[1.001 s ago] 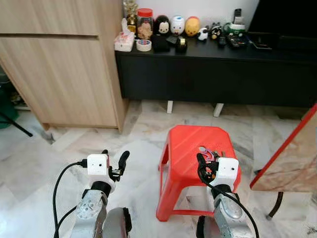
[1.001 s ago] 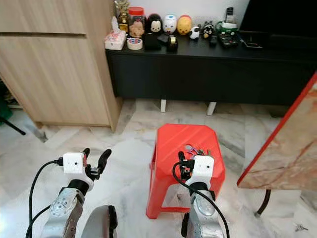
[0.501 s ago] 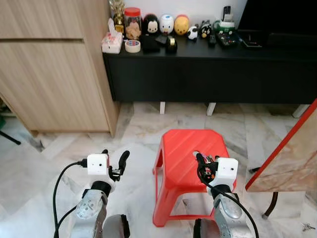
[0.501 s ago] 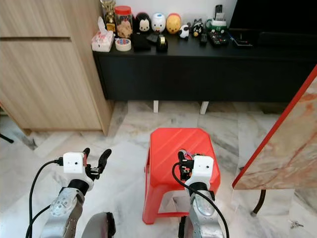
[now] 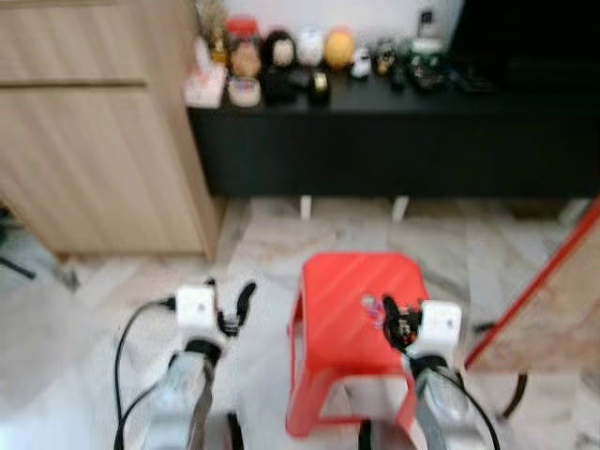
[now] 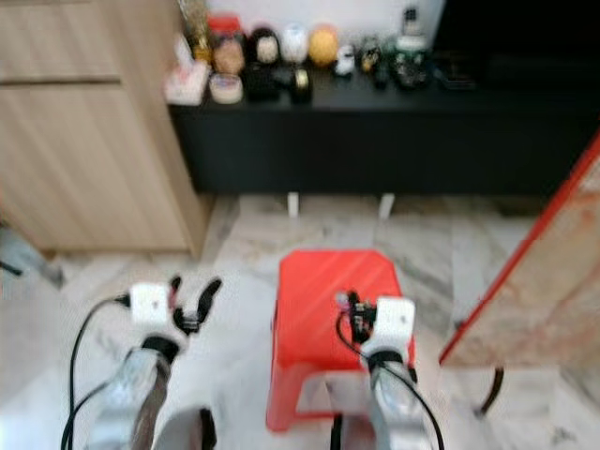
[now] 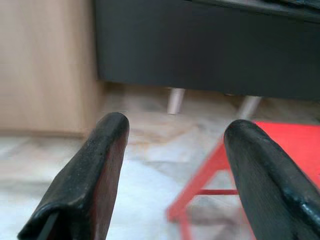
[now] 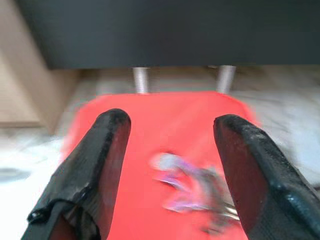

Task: Hang keys on a hook

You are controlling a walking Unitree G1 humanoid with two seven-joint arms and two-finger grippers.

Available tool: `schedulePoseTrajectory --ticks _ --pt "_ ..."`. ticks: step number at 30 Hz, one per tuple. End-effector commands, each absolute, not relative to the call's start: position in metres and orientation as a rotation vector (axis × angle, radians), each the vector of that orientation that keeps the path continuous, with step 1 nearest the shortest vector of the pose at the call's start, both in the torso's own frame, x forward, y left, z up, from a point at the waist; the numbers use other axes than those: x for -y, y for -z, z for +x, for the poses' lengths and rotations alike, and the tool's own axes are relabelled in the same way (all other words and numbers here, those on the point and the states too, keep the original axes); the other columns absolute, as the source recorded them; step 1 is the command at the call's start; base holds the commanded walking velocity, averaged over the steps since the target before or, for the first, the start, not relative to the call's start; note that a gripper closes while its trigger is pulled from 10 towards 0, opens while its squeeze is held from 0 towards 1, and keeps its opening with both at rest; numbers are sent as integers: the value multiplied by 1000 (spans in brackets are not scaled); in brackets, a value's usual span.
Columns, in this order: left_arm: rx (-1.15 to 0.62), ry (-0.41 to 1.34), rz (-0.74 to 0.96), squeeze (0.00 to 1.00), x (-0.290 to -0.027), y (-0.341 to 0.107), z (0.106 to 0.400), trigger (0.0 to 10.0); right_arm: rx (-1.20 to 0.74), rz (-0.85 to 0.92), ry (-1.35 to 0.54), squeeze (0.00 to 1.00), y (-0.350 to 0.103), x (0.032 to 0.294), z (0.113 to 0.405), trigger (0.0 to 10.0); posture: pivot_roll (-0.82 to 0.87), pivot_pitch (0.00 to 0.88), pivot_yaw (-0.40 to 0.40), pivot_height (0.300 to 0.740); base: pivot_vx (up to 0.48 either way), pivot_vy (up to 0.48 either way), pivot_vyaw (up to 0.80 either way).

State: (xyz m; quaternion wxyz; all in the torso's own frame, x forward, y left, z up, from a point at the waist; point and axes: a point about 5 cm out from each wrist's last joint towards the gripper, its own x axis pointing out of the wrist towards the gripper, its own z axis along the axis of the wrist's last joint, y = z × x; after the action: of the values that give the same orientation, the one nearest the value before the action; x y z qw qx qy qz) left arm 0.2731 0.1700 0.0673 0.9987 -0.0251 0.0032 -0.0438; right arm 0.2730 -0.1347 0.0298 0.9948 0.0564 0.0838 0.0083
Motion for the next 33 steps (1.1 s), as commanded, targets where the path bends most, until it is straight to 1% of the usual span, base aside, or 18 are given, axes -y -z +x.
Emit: schedulePoseTrajectory --ticks 1,15,21,27,31,33 --pt "-5 78 -53 0 -172 -67 273 10000 -172 115 -20 0 -28 134 272 10000 1 49 -42 591 255 0 0" --pt "-4 78 -56 0 -172 -67 273 10000 -170 123 0 0 -28 136 272 10000 1 49 -42 591 255 0 0" --pt "-1 83 -48 0 -171 -68 273 10000 -169 139 53 0 -28 142 272 10000 3 50 -43 591 297 0 0" --pt "-1 82 -45 0 -172 -68 273 10000 -180 133 105 0 -26 149 272 10000 4 51 -43 591 298 -273 0" --pt "-1 82 -45 0 -172 -68 273 10000 -180 138 122 0 -26 152 272 10000 6 52 -42 591 266 -289 -466" --pt "-1 82 -44 0 -172 -68 273 10000 -179 148 127 0 -26 152 272 10000 6 52 -42 591 264 -276 0"
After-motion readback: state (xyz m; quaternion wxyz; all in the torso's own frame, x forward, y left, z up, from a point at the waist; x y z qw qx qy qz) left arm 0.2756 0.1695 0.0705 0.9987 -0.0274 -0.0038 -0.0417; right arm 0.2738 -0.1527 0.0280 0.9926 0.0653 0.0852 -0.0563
